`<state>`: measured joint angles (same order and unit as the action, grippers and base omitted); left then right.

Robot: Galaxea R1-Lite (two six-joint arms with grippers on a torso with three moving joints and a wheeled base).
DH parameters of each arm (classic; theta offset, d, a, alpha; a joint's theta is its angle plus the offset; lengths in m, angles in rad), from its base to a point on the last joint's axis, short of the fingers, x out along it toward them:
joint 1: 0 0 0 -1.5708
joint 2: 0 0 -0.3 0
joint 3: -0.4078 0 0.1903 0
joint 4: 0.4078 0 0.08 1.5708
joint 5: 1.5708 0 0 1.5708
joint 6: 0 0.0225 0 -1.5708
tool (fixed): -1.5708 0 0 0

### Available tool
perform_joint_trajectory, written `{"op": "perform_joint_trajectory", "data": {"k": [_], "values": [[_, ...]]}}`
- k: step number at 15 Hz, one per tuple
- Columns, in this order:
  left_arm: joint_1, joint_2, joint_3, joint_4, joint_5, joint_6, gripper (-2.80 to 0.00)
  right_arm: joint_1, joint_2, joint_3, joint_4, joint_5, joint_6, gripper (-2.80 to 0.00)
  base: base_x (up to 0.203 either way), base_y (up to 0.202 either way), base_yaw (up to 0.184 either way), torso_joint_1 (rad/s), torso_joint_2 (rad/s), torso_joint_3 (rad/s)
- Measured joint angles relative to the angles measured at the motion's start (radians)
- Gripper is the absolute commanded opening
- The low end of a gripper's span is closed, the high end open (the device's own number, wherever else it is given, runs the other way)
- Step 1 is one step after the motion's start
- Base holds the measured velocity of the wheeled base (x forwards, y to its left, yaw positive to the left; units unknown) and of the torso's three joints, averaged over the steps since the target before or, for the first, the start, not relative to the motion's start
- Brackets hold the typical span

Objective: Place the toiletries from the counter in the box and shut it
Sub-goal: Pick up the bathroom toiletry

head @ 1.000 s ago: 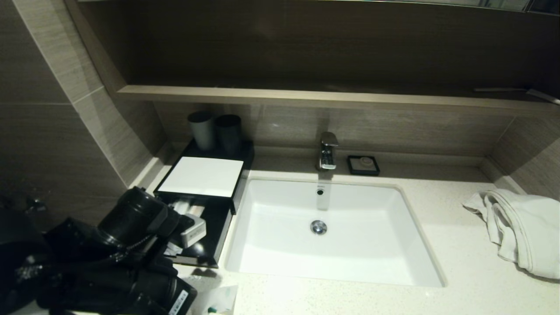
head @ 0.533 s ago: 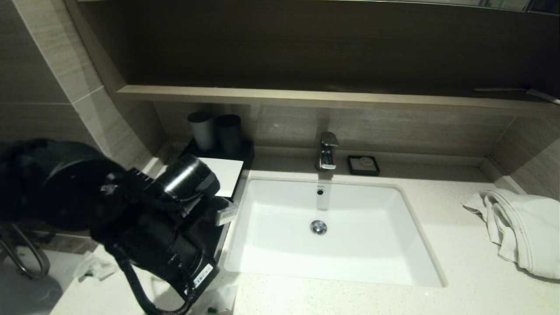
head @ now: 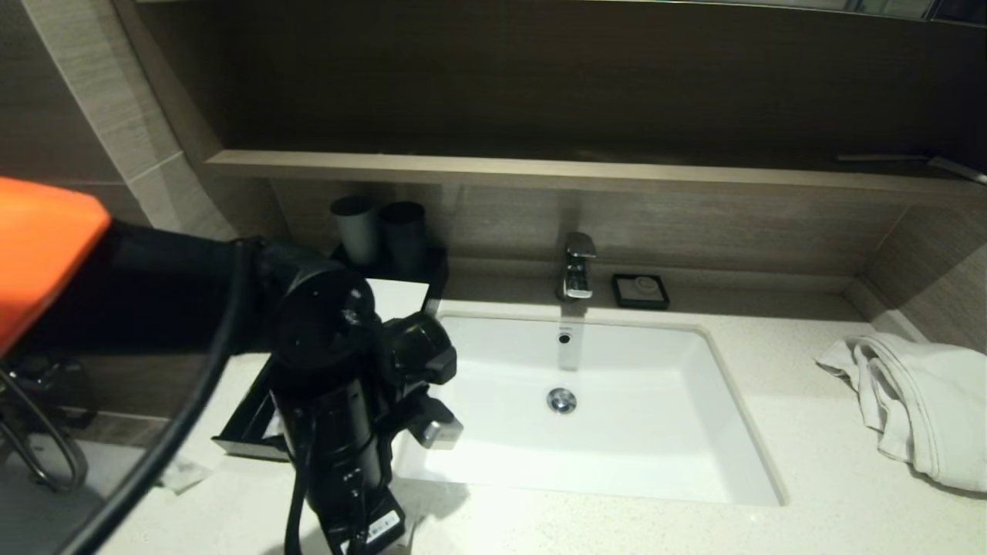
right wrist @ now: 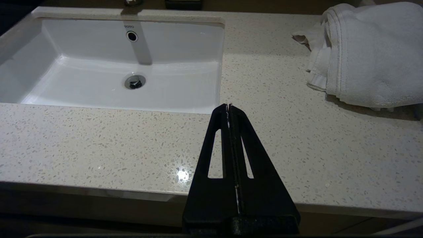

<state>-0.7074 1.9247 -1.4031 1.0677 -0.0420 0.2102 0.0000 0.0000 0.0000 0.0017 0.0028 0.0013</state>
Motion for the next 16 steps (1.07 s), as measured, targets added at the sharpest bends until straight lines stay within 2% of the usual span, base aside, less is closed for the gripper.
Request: {"op": "perform_joint_trajectory", "data": {"k": [7,9,12,16], "values": [[-0.051,0.104,-0.059,0.074,0.013,-0.006,-2.8,0.0,0.0,0.0,0.0,0.0,0.0,-2.8,0.0,0.0,0.0,0.0,0.0,0.0],[-0.054,0.121,-0.061,0.073,0.046,-0.006,-2.8,0.0,0.0,0.0,0.0,0.0,0.0,-2.8,0.0,0.0,0.0,0.0,0.0,0.0],[-0.057,0.143,-0.079,0.065,0.145,0.0,-2.8,0.0,0.0,0.0,0.0,0.0,0.0,-2.8,0.0,0.0,0.0,0.0,0.0,0.0],[-0.073,0.162,-0.127,0.072,0.174,-0.002,-2.8,0.0,0.0,0.0,0.0,0.0,0.0,-2.8,0.0,0.0,0.0,0.0,0.0,0.0]]}}
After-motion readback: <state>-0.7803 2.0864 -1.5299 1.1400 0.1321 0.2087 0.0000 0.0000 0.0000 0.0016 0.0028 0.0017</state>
